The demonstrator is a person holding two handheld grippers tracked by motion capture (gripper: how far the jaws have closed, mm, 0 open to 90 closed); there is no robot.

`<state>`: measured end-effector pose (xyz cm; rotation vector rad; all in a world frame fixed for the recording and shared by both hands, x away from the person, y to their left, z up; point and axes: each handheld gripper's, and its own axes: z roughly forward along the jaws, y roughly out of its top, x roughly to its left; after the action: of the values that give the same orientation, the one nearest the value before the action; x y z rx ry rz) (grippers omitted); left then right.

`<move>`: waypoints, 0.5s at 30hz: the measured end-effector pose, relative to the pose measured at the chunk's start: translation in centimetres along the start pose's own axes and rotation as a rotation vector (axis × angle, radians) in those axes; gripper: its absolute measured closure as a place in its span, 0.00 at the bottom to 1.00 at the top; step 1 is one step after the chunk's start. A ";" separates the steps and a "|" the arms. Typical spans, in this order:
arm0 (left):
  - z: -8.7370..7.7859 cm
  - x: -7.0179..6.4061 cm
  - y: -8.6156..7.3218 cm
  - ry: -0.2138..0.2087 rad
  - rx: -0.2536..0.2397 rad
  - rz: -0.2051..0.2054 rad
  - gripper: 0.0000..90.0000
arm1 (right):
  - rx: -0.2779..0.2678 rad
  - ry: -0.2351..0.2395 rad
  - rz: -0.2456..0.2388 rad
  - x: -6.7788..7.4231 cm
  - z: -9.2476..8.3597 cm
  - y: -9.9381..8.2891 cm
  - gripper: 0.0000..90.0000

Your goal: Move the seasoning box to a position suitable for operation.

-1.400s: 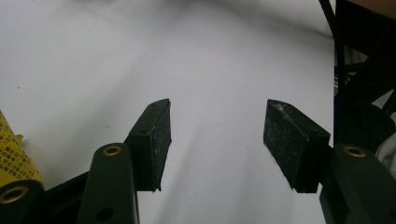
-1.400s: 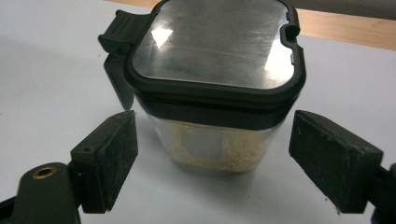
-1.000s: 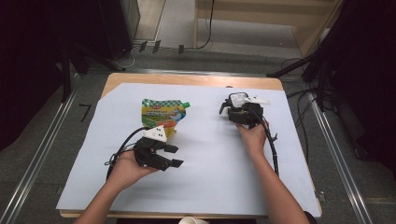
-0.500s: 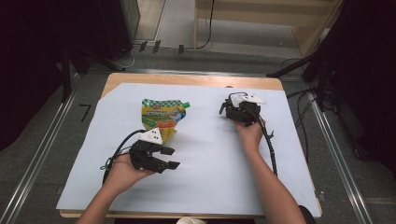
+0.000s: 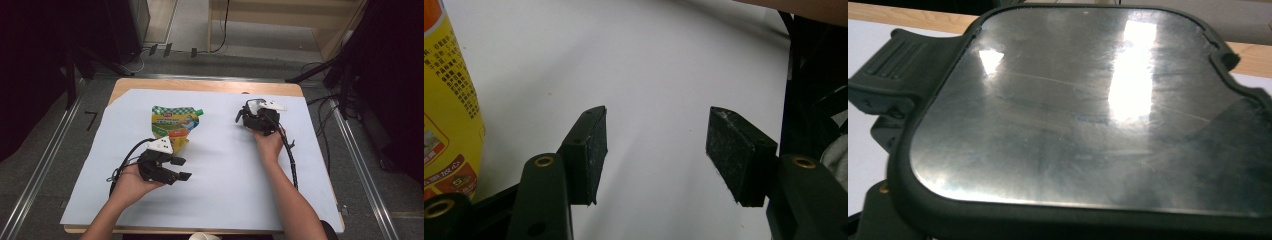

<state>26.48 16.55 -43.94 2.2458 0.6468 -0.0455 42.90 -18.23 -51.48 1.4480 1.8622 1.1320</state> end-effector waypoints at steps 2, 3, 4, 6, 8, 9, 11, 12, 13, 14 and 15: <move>0.1 0.0 0.0 -0.005 -0.003 -0.006 0.47 | 0.002 0.005 -0.003 0.1 -0.2 0.1 0.17; 0.1 0.1 0.1 -0.005 0.000 -0.003 0.47 | -0.003 0.006 -0.007 0.1 -0.3 0.1 0.17; 0.2 0.1 0.1 -0.007 0.000 -0.004 0.47 | -0.003 0.011 -0.009 0.2 -0.5 0.2 0.17; 0.3 0.1 0.2 -0.010 -0.001 -0.004 0.46 | -0.010 0.022 -0.010 0.3 -0.8 0.3 0.17; 0.4 0.2 0.4 -0.015 0.001 -0.001 0.46 | -0.013 0.034 -0.015 0.6 -1.3 0.4 0.17; 0.5 0.2 0.4 -0.017 0.002 0.000 0.46 | -0.015 0.039 -0.021 0.7 -1.5 0.4 0.17; 0.7 0.2 0.6 -0.022 0.007 0.004 0.46 | -0.017 0.048 -0.037 1.0 -2.0 0.5 0.17; 0.8 0.2 0.7 -0.027 0.008 0.007 0.45 | -0.018 0.055 -0.042 1.2 -2.3 0.5 0.17; 0.8 0.2 0.8 -0.029 0.009 0.008 0.45 | -0.020 0.064 -0.042 1.3 -2.6 0.5 0.17; 0.9 0.2 0.8 -0.032 0.011 0.010 0.45 | -0.021 0.072 -0.042 1.4 -2.8 0.5 0.17; 1.0 0.3 0.9 -0.034 0.014 0.014 0.45 | -0.018 0.081 -0.037 1.5 -3.1 0.5 0.17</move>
<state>27.32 15.41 -44.06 2.2578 0.6138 -0.0810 40.19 -17.67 -49.32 1.3706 1.9202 1.2025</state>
